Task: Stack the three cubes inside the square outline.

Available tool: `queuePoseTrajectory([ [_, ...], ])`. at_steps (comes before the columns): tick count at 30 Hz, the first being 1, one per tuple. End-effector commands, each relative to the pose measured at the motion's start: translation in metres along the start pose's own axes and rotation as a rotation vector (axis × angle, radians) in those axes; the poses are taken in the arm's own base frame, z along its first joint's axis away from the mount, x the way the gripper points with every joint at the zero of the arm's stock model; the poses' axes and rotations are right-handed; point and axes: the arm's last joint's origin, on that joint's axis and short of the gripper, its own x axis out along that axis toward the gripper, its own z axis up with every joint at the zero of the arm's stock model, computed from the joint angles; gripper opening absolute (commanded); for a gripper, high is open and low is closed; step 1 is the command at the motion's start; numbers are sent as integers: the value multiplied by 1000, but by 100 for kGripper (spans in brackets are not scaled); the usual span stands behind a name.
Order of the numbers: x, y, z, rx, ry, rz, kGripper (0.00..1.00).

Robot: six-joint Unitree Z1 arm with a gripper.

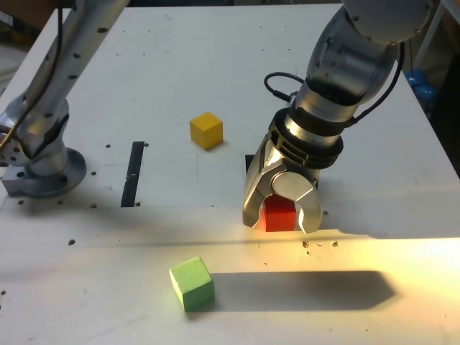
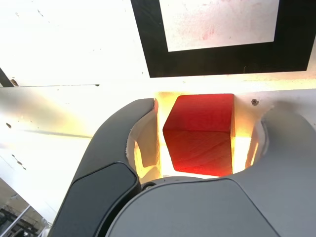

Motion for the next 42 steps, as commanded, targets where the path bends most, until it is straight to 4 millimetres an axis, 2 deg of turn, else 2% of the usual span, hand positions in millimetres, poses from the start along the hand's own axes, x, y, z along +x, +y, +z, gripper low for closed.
queuePoseTrajectory([
  [1, 2, -1, 2, 0, 3, 2, 33],
  [10, 0, -1, -1, 0, 4, 3, 33],
  [17, -8, 4, -13, -2, -5, 19, 33],
  [24, -18, 29, -24, -36, -23, 26, 33],
  [33, -24, 66, -26, -73, -41, 24, 33],
  [42, -26, 83, -24, -86, -57, 30, 33],
])
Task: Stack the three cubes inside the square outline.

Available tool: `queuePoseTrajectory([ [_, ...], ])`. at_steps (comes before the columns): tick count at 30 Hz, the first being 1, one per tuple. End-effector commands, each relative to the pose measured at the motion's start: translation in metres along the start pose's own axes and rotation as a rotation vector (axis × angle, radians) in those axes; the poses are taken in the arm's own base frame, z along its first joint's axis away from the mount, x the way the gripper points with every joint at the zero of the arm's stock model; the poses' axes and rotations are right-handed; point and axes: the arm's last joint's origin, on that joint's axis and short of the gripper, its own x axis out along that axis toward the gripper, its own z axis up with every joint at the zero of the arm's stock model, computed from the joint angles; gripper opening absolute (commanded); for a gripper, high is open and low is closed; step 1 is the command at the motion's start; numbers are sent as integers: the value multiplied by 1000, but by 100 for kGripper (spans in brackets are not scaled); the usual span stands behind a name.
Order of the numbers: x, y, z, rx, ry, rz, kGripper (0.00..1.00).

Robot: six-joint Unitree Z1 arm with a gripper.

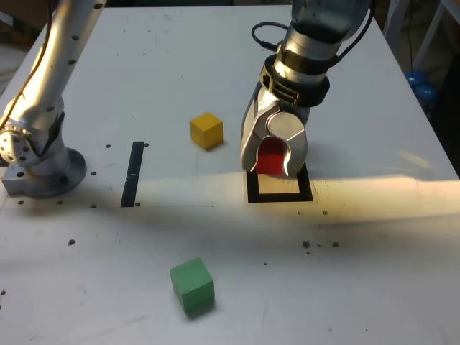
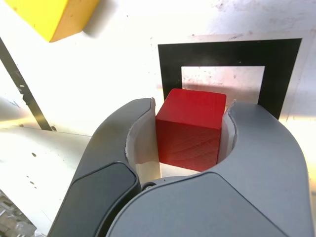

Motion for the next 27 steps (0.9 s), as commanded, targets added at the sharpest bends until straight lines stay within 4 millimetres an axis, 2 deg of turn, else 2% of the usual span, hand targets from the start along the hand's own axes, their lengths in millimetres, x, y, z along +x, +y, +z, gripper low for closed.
queuePoseTrajectory([
  [1, -2, 1, 1, 1, -14, 1, 33],
  [14, 9, 0, 11, 11, -8, -16, 35],
  [16, 12, 0, 12, 17, -8, -21, 48],
  [20, 17, -1, 14, 28, -11, -32, 87],
  [21, 18, -1, 13, 29, -11, -34, 95],
  [23, 19, -1, 13, 29, -11, -34, 99],
  [27, 15, 0, 8, 28, -17, -29, 100],
])
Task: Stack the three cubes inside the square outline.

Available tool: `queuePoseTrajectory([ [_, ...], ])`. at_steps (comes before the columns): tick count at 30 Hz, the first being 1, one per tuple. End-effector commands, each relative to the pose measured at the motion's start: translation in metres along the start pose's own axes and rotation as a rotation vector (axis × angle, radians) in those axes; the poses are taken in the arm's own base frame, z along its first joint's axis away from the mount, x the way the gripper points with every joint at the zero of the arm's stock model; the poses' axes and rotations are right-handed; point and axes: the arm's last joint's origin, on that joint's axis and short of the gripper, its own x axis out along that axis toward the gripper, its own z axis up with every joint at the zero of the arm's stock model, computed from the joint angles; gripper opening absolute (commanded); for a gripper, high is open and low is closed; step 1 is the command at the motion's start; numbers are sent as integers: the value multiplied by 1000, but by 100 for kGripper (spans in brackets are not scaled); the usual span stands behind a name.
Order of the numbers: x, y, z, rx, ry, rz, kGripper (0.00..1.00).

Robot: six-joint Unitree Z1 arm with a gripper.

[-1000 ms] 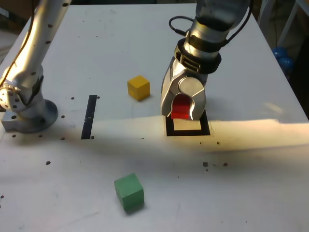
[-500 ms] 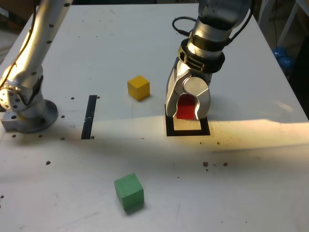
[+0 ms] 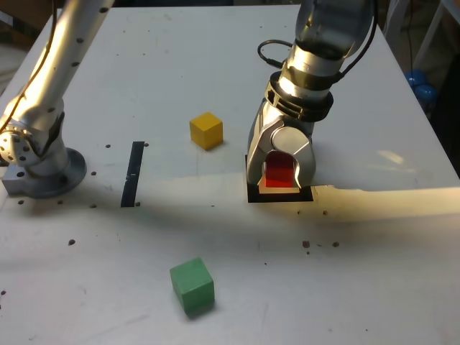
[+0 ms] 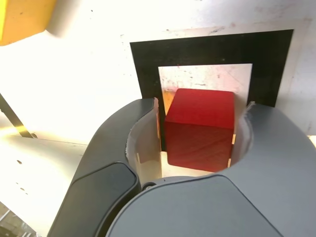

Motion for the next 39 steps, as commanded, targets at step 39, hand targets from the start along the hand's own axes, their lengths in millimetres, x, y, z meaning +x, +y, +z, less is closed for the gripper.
queuePoseTrajectory([
  [39, 2, 95, -128, -516, 73, -52, 98],
])
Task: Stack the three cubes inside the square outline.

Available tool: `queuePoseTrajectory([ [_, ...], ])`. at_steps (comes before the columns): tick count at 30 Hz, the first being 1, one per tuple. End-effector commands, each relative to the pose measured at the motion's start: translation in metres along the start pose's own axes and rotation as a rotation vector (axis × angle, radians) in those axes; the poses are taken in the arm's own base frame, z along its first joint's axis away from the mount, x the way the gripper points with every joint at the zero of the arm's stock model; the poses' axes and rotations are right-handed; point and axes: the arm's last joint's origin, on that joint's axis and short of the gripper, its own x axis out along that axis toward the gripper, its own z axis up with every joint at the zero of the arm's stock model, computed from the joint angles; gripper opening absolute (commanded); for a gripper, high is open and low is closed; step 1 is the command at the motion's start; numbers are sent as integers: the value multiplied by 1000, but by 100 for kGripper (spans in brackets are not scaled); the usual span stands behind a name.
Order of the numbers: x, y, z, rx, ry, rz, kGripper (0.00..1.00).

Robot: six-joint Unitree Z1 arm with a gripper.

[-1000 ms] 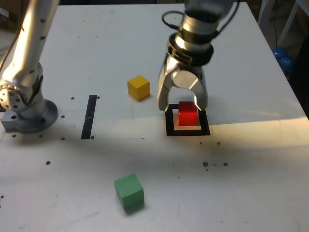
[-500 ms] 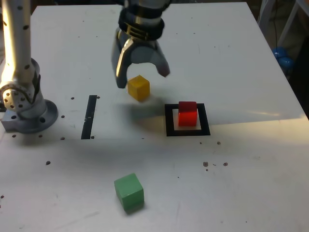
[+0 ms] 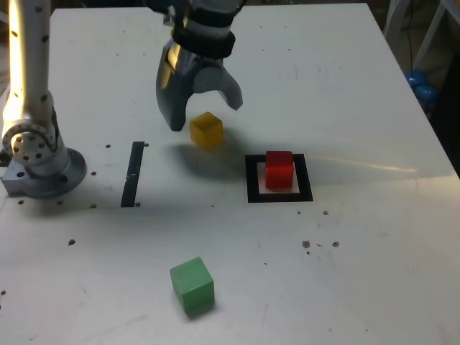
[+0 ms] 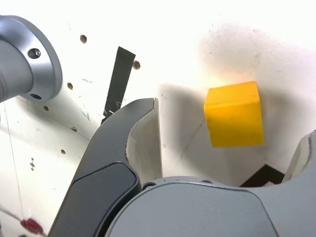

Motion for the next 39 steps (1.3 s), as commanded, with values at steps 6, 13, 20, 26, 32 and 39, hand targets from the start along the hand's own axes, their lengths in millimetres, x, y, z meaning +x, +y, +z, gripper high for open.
queuePoseTrajectory([
  [6, 14, 3, 14, 4, 41, -31, 95],
  [13, 22, 2, 21, 19, 66, -47, 80],
  [20, 23, 1, 28, 21, 55, -40, 46],
  [26, 23, 1, 30, 26, 35, -35, 32],
  [32, 23, 1, 31, 36, 32, -41, 32],
  [39, 22, 1, 32, 61, 20, -43, 32],
])
